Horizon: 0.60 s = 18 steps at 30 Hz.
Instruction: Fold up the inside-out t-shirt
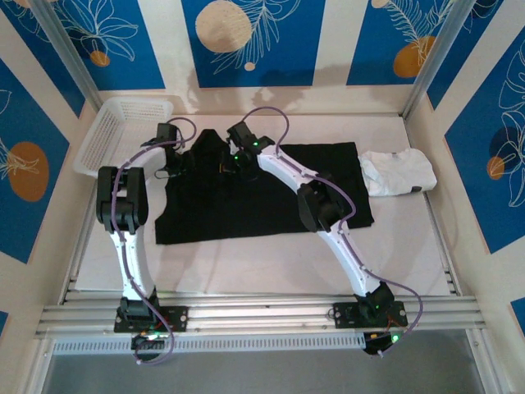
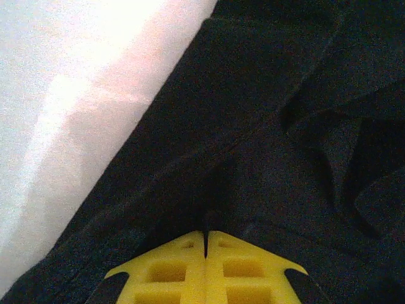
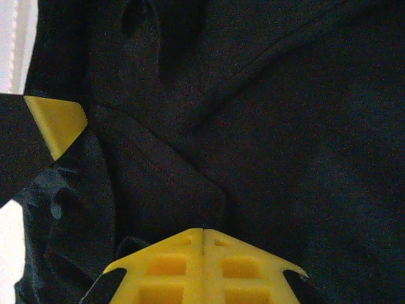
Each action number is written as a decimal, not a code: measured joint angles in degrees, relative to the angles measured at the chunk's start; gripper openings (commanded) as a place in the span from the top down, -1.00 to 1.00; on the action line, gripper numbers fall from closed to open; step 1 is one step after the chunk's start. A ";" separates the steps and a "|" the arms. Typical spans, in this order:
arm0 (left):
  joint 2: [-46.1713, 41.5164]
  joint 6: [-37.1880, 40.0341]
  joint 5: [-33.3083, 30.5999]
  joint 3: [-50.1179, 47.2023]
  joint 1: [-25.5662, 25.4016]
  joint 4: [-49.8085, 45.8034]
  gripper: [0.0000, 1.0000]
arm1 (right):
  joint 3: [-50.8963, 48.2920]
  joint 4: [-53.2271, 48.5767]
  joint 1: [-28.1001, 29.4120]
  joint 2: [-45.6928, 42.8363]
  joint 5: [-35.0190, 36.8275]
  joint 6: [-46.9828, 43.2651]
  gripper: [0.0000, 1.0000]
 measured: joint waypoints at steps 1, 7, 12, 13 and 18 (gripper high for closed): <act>0.00 0.00 -0.02 0.00 0.07 -0.09 1.00 | -0.20 0.33 -0.22 -0.02 -0.15 0.00 1.00; -0.46 -0.28 0.09 -0.07 0.94 0.00 1.00 | -5.66 3.48 -1.25 -1.44 -1.53 -0.61 1.00; -2.78 -1.44 0.74 -0.59 1.88 0.92 1.00 | -7.74 5.07 -1.44 -2.32 -1.77 -1.92 1.00; -3.15 -1.57 0.85 -0.61 1.95 1.01 1.00 | -8.33 5.49 -1.38 -2.71 -1.64 -1.97 1.00; -4.72 -2.38 1.29 -2.08 2.21 2.12 1.00 | -10.51 6.80 -1.51 -4.44 -1.36 -1.90 1.00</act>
